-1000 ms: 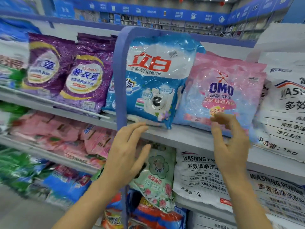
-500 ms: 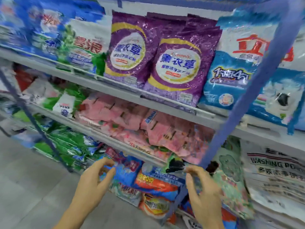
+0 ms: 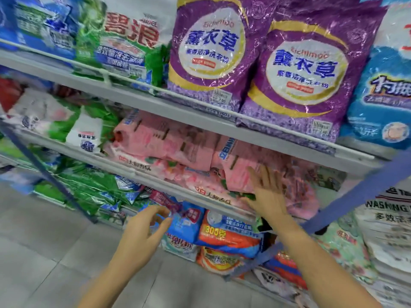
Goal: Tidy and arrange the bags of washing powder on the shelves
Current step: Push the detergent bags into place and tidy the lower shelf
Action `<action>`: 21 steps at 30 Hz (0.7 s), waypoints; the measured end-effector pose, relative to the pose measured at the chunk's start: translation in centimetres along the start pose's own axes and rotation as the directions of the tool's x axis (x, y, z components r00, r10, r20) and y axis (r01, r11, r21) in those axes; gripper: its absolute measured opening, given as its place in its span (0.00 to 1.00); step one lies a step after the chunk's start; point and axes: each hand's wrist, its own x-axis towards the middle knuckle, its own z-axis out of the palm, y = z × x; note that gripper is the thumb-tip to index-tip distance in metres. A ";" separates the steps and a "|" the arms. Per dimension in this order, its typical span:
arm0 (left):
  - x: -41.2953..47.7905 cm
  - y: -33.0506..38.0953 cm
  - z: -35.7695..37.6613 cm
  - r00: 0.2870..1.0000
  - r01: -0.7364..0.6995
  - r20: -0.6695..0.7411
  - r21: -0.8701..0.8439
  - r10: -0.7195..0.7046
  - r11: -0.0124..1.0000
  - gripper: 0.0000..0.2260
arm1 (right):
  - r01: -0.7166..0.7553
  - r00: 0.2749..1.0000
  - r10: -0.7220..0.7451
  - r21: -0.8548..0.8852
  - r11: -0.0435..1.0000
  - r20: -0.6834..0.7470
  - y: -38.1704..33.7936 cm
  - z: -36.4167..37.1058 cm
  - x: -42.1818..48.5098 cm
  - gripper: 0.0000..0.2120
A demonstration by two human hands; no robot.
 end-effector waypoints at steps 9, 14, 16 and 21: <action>3.1 0.8 1.1 0.998 -0.050 0.031 -0.016 0.051 0.999 0.04 | 0.202 0.979 -0.206 -0.203 0.958 0.001 1.3 0.6 2.1 0.39; 4.1 0.3 1.7 0.993 -0.060 0.101 -0.031 0.063 0.998 0.07 | 0.271 0.953 -0.283 -0.119 0.955 -0.105 2.4 -0.5 3.1 0.32; 4.8 0.0 1.6 0.987 -0.070 0.139 -0.057 0.078 0.996 0.09 | 0.246 0.965 -0.250 -0.058 0.968 -0.077 2.3 -1.9 3.5 0.28; 7.2 -1.0 0.8 0.970 -0.063 0.226 -0.112 0.087 0.992 0.10 | 0.195 0.966 -0.174 -0.098 0.976 0.193 3.8 -3.8 4.6 0.16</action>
